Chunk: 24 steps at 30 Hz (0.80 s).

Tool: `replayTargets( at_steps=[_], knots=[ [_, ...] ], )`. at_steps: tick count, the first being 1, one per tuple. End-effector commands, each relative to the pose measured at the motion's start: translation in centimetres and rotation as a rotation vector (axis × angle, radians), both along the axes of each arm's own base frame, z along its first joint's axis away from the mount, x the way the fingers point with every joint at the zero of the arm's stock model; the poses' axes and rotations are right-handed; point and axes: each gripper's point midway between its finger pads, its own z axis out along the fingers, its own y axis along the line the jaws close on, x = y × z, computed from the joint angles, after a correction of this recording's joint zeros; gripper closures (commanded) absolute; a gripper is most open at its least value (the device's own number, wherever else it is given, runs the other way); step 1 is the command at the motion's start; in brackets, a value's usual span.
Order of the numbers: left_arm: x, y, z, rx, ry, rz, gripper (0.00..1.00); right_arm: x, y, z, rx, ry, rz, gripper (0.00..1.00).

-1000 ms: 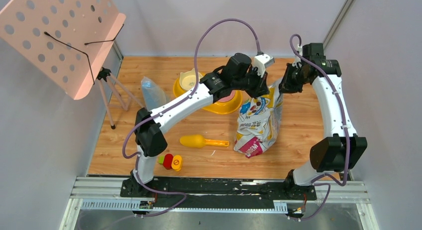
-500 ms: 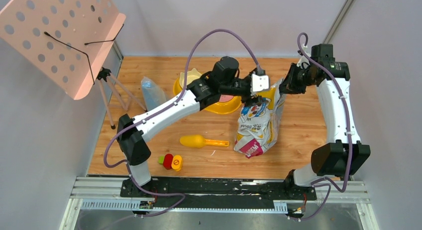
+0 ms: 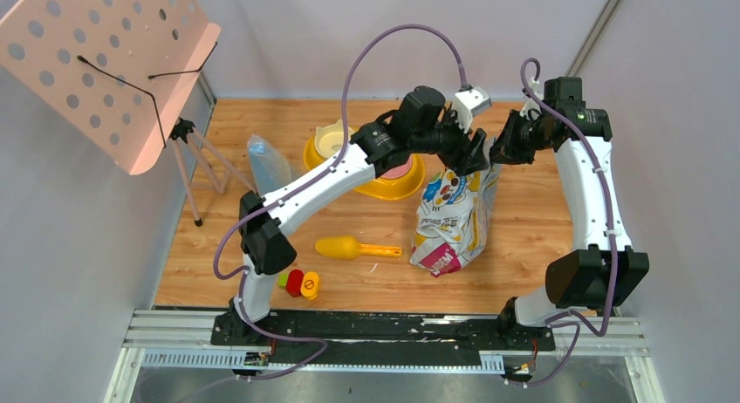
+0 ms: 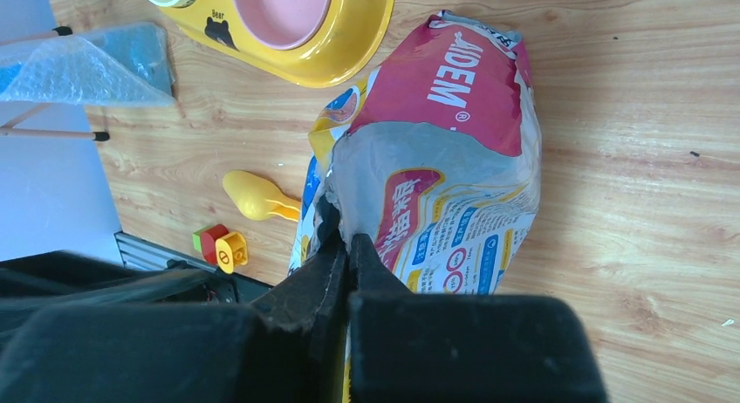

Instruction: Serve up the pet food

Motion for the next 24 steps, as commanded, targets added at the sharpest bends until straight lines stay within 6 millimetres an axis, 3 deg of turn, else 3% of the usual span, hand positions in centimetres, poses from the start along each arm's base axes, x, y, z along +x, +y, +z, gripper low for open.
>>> replayTargets(
  at_steps=[1, 6, 11, 13, 19, 23, 24],
  knots=[
    [-1.4, -0.4, -2.3, 0.027, 0.16, 0.0, 0.3, 0.9, 0.7, 2.0, 0.039, -0.068, -0.01, 1.0],
    [-2.5, -1.2, -3.8, 0.034, 0.209, -0.084, 0.37, 0.9, 0.3, 1.5, 0.021, -0.057, -0.033, 1.0],
    [-3.1, -1.9, -3.7, 0.009, 0.228, -0.15, 0.4, 0.9, 0.2, 1.3, 0.015, -0.052, -0.038, 1.0],
    [-2.9, -2.0, -4.1, 0.015, 0.238, -0.143, 0.46, 0.9, 0.2, 1.3, 0.017, -0.051, -0.038, 1.0],
    [-2.1, -1.8, -5.4, 0.042, 0.253, -0.086, 0.74, 0.6, 0.3, 1.4, 0.017, -0.058, -0.036, 1.0],
    [-2.0, -1.8, -5.4, 0.04, 0.252, -0.085, 0.99, 0.2, 0.2, 1.2, 0.01, -0.053, -0.028, 1.0],
    [-1.8, -1.7, -5.2, 0.038, 0.251, -0.082, 1.0, 0.1, 0.2, 1.2, 0.004, -0.055, -0.02, 1.0]
  ],
)
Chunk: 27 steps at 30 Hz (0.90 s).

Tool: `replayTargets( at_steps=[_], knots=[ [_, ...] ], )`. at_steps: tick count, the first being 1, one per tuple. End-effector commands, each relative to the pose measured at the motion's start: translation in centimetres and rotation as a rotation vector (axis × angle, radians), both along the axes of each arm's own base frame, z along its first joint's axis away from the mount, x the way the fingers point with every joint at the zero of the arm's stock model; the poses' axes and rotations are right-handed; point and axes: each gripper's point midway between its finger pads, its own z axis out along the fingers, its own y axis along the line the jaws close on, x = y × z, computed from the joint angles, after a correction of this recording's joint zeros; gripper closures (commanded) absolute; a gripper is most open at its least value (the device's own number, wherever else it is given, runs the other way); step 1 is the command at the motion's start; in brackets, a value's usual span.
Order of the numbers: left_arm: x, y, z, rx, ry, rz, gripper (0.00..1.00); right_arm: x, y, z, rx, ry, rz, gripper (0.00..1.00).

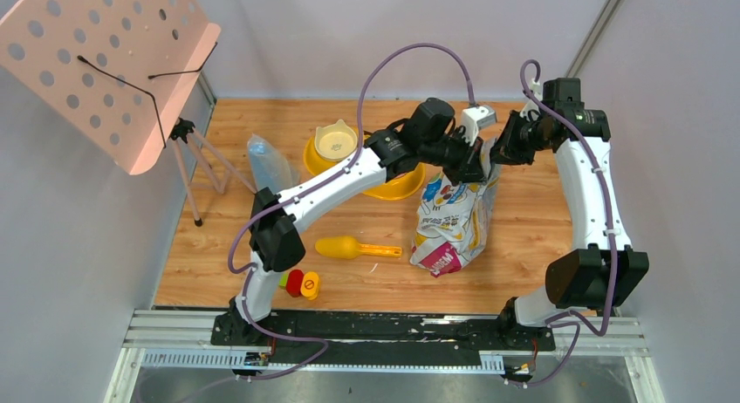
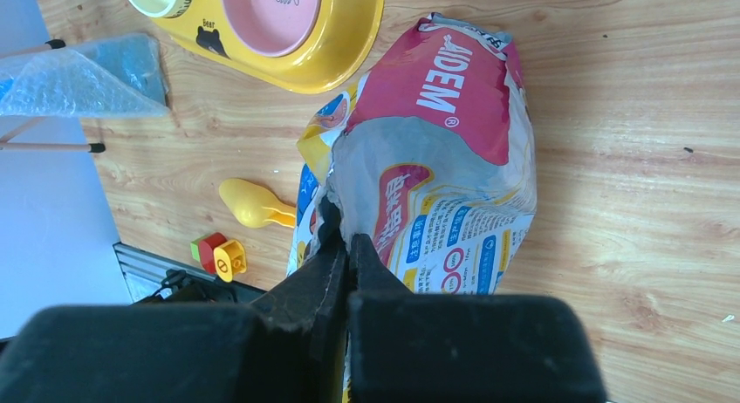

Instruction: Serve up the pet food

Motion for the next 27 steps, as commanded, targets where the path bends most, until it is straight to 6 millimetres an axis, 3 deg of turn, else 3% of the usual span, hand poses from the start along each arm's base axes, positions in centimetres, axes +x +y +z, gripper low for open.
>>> replayTargets(
  at_steps=[1, 7, 13, 20, 27],
  knots=[
    [1.4, 0.3, 0.5, -0.009, -0.018, 0.04, 1.0, -0.4, 0.5, 1.6, 0.008, -0.064, 0.025, 1.0],
    [5.6, 3.5, 2.4, 0.003, -0.066, 0.22, 1.0, -2.3, 0.3, 2.3, -0.048, -0.088, 0.143, 1.0],
    [10.7, 9.1, 3.7, 0.111, -0.212, 0.523, 1.0, -3.4, -0.8, 2.7, -0.082, -0.035, 0.208, 1.0],
    [11.7, 11.5, 7.8, 0.037, -0.289, 0.596, 1.0, -3.5, -2.7, 2.6, -0.158, -0.003, 0.267, 1.0],
    [12.9, 14.4, 8.8, 0.05, -0.359, 0.657, 1.0, -1.1, -5.2, 3.0, -0.273, -0.033, 0.241, 1.0]
  ],
)
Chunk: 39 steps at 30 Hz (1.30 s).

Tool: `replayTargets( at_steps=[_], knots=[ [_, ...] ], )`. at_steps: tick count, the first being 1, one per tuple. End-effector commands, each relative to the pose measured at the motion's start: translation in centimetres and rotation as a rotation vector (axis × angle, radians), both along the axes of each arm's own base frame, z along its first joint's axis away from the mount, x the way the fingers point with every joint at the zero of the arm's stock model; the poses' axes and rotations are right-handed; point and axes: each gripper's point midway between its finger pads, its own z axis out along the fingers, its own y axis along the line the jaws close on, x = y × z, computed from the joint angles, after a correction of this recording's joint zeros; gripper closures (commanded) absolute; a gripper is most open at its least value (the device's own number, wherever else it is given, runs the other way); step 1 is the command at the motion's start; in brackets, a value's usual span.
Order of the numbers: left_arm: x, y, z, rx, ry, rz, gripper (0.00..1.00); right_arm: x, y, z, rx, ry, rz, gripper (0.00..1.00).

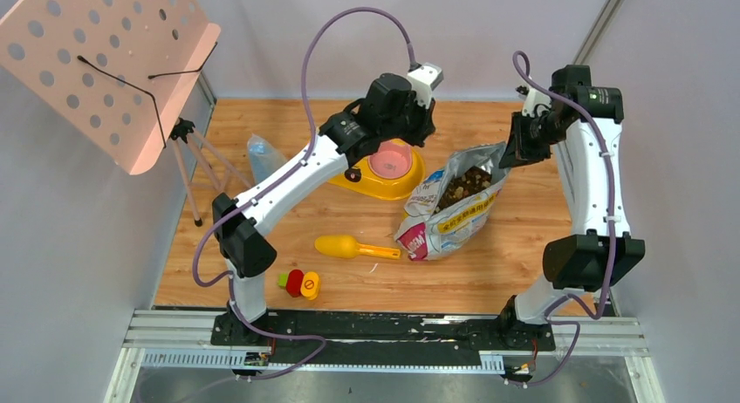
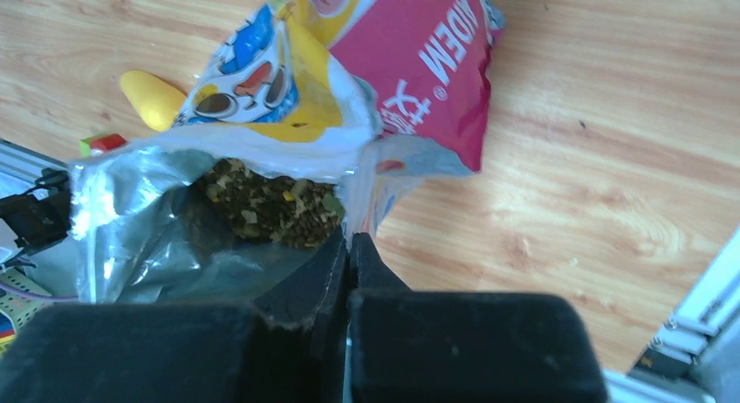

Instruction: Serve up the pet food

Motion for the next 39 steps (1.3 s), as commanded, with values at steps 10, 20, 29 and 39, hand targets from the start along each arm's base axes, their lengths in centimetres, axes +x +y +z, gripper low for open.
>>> replayTargets(
  at_steps=[10, 20, 29, 39],
  knots=[
    [-3.8, -0.3, 6.9, -0.241, -0.038, -0.253, 0.43, 1.4, 0.7, 2.7, 0.037, -0.062, -0.008, 0.61],
    [-9.4, -6.1, 4.6, -0.181, -0.011, -0.452, 0.22, -2.2, 1.0, 0.8, 0.029, 0.018, -0.039, 0.45],
    [-7.1, -6.8, -1.8, 0.005, 0.048, -0.243, 0.28, -3.2, 0.7, 1.1, 0.009, -0.014, -0.061, 0.49],
    [-6.9, -6.8, -3.4, 0.048, 0.066, -0.24, 0.69, -1.8, -0.7, -1.7, -0.054, 0.073, -0.095, 0.86]
  ],
)
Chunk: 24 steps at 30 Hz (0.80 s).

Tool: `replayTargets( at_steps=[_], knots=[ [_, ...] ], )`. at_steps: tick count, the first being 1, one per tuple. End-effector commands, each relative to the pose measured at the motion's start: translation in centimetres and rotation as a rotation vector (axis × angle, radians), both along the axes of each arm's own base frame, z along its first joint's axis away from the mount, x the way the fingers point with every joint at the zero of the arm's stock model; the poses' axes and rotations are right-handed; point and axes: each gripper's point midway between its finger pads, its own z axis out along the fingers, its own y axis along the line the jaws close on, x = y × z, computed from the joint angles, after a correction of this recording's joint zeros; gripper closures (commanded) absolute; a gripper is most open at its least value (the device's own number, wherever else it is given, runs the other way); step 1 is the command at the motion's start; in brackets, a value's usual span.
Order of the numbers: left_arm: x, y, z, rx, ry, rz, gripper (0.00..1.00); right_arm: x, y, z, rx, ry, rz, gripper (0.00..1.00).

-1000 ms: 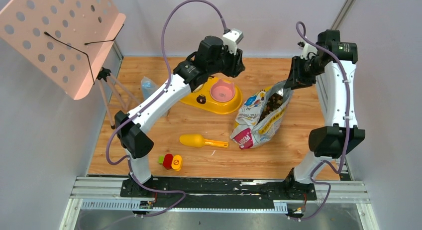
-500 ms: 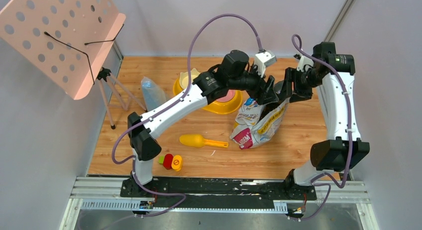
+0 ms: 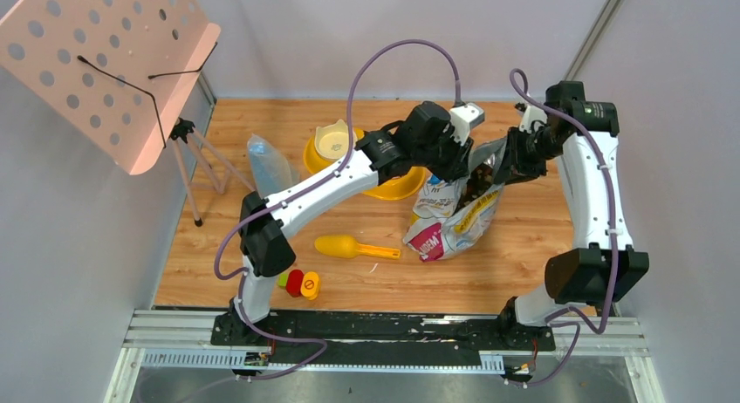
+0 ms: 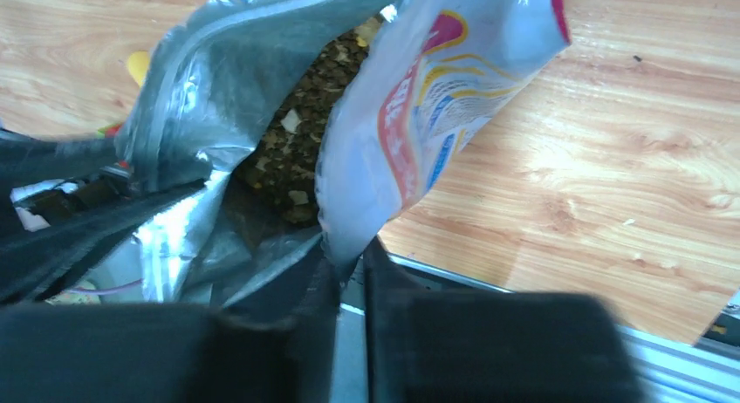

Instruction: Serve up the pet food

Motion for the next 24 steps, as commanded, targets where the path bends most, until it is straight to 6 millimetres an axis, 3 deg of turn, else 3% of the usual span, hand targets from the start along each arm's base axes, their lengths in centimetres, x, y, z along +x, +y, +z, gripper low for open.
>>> replayTargets(
  at_steps=[1, 3, 4, 7, 10, 12, 19, 21, 23, 24],
  knots=[
    [0.8, 0.0, 1.8, -0.013, -0.063, 0.025, 0.79, 2.2, -2.2, -0.3, -0.113, -0.022, -0.034, 0.96],
    [2.0, 0.5, 3.4, -0.018, -0.127, 0.069, 0.97, 3.5, -4.1, 0.8, -0.185, -0.065, -0.056, 1.0],
    [2.5, 0.7, 4.5, -0.032, -0.154, 0.089, 0.99, 4.4, -5.1, 1.7, -0.201, -0.093, -0.073, 1.0],
    [5.1, 2.1, 7.3, -0.068, -0.223, 0.195, 1.0, 6.9, -8.4, 4.6, -0.248, -0.208, -0.1, 1.0],
    [6.5, 3.2, 9.8, -0.118, -0.26, 0.258, 1.0, 8.5, -11.8, 5.7, -0.319, -0.257, -0.135, 1.0],
    [6.9, 3.6, 10.7, -0.127, -0.283, 0.272, 1.0, 8.8, -12.7, 6.2, -0.33, -0.279, -0.136, 1.0],
    [7.3, 3.5, 8.5, -0.064, -0.268, 0.271, 1.0, 9.1, -11.4, 5.7, -0.284, -0.28, -0.088, 1.0],
    [7.1, 3.0, 7.9, -0.067, -0.256, 0.245, 1.0, 9.0, -10.0, 5.5, -0.226, -0.273, -0.071, 0.88],
    [7.0, 2.2, 7.6, -0.086, -0.252, 0.214, 0.79, 9.0, -8.5, 4.8, -0.175, -0.247, -0.056, 0.71],
    [7.1, 1.5, 7.6, -0.106, -0.259, 0.199, 0.61, 9.0, -7.8, 4.4, -0.16, -0.231, -0.047, 0.65]
  ],
)
